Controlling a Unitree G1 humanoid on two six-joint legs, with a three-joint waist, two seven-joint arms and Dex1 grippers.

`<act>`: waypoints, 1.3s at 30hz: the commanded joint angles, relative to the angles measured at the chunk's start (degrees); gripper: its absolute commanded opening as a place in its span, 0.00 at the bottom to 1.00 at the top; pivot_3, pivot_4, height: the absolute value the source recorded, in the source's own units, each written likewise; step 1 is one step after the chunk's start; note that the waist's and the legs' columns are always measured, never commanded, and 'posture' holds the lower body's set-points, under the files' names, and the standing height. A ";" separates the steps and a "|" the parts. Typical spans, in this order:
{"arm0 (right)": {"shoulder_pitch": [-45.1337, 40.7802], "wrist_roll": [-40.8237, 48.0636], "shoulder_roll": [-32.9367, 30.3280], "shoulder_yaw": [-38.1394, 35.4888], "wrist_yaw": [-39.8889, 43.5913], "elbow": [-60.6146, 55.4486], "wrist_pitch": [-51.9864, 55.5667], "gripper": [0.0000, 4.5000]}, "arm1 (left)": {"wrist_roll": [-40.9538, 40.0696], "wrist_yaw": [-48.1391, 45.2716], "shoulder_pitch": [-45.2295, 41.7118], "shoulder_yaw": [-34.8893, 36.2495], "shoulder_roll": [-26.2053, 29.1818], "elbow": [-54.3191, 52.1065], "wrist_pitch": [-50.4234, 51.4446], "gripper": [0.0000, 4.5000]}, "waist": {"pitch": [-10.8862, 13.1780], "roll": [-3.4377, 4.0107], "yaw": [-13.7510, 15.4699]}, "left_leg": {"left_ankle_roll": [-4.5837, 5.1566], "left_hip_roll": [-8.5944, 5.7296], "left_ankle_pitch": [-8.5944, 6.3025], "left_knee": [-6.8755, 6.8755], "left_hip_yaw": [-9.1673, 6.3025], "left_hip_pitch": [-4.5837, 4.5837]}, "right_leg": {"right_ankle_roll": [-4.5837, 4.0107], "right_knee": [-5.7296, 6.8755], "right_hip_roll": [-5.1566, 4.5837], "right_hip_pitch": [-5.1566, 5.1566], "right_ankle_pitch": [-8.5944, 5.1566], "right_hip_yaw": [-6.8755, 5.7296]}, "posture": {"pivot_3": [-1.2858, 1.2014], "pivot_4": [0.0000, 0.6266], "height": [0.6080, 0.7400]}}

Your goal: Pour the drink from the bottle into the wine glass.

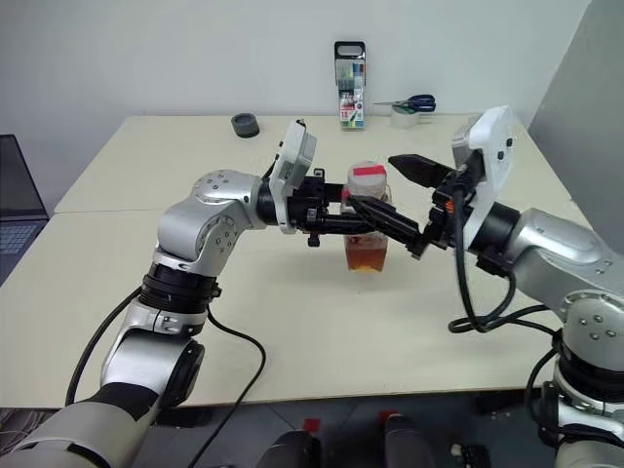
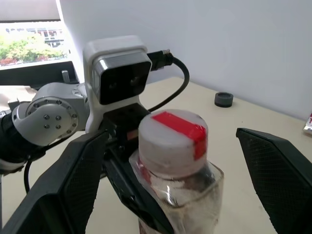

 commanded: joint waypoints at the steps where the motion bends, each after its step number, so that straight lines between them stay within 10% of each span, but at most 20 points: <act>1: -2.31 -2.86 0.92 1.40 -2.73 -1.54 -3.09 0.99 | -0.43 0.06 -0.82 0.71 -0.47 -0.87 -1.25 0.41 | 0.00 0.00 0.06 | -0.02 -0.02 0.01 0.01 -0.01 -0.02 | 0.00 -0.02 0.00 0.00 0.00 0.00 | 0.52 0.24 1.00; 9: -1.28 -6.56 1.13 5.12 -1.74 -1.82 -5.52 0.99 | 0.06 0.67 -0.68 0.73 -0.45 -0.86 -1.41 0.41 | 0.00 0.00 0.08 | -0.01 -0.03 0.01 0.00 -0.01 -0.04 | 0.00 -0.04 -0.02 0.00 0.00 0.00 | 0.52 0.24 1.00; 18: -0.61 -7.31 2.08 5.26 -0.98 -1.10 -6.78 0.41 | 0.02 1.19 -0.58 1.00 -0.28 -1.01 -1.02 0.41 | 0.00 0.00 0.09 | 0.00 -0.03 0.00 0.00 -0.02 -0.04 | 0.00 -0.04 -0.02 0.00 0.00 0.00 | 0.52 0.24 1.00; 26: 1.80 -5.93 2.08 5.21 1.17 -0.91 -8.65 0.41 | -0.44 0.99 -0.31 0.81 -0.09 -1.95 -0.14 0.41 | 0.00 0.00 0.08 | 0.00 -0.03 0.00 0.00 -0.01 -0.04 | 0.00 -0.03 -0.02 0.00 0.00 -0.01 | 0.52 0.24 1.00; 39: -14.81 -10.58 -0.32 13.72 34.59 24.99 -14.42 0.41 | -1.94 -1.87 -1.41 0.19 -0.40 -3.61 2.17 0.41 | 0.01 0.01 -0.12 | 0.14 0.03 -0.08 -0.01 0.06 0.02 | -0.01 -0.01 0.05 0.00 0.00 -0.03 | 0.52 0.24 1.00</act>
